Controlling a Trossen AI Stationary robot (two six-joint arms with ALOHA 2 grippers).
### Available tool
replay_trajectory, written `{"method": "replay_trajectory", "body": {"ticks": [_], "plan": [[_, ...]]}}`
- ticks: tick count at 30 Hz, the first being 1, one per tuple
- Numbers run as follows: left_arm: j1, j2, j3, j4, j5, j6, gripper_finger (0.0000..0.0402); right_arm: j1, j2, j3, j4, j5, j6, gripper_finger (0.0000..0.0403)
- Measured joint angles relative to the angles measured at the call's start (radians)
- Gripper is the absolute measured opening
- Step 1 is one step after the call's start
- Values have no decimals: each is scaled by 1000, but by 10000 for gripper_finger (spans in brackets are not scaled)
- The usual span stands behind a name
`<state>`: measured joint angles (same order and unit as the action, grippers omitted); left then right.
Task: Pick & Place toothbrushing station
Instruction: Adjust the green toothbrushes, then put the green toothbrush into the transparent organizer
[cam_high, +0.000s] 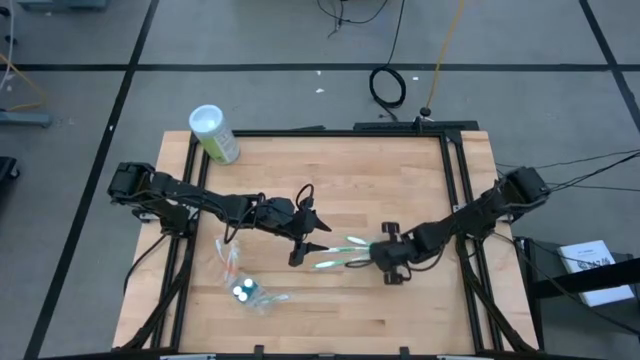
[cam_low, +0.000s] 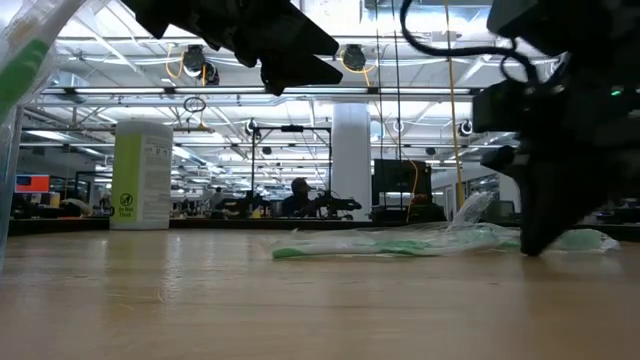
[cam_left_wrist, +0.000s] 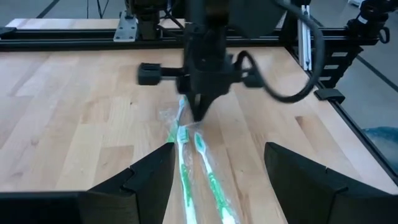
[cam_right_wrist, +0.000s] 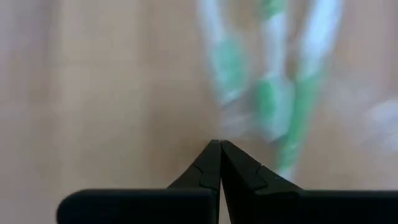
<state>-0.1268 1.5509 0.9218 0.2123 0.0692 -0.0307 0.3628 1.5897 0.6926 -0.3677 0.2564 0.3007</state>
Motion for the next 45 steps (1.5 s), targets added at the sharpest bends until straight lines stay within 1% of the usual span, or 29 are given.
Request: {"method": "replay_trajectory", "body": {"ticks": [4,6,10,12,15,18,20,23,27,30,32,35,37,39,41,43,45], "plan": [[0,0,0,0,0,-6,253,-52,3,-8,60,128,-84,0],[0,0,0,-2,1,-40,253,-71,-2,-8,104,172,-114,0],[-13,12,0,-42,62,-95,253,-96,-32,-13,209,186,-191,0],[-38,33,0,-66,60,-96,253,-98,-62,-17,252,226,-228,0],[-78,72,0,-53,4,-82,253,-97,-122,-11,343,329,-282,0],[-99,108,0,-34,-50,-56,253,-96,-180,-14,408,397,-334,0],[-97,137,0,-4,-83,-62,253,-98,-222,-13,484,409,-348,0],[-74,172,2,25,-117,-97,253,-97,-277,-13,567,400,-344,0],[-40,218,53,-2,-130,-106,253,-95,-338,-12,607,399,-349,3],[-14,263,145,-67,-129,-100,253,-94,-372,-11,591,398,-341,14],[6,304,216,-133,-129,-70,253,-94,-389,-11,587,397,-338,30],[34,370,321,-204,-126,-18,253,-94,-407,-11,568,398,-323,65],[52,415,383,-207,-123,-8,253,-93,-422,-11,522,397,-302,94],[69,450,427,-210,-122,-7,253,-93,-444,-11,435,397,-257,124],[83,483,469,-210,-122,3,253,-93,-470,-11,292,395,-191,151],[97,495,488,-219,-122,7,253,-99,-486,-11,141,395,-112,171],[109,495,494,-218,-122,9,253,-111,-500,-27,40,394,-29,184]]}}
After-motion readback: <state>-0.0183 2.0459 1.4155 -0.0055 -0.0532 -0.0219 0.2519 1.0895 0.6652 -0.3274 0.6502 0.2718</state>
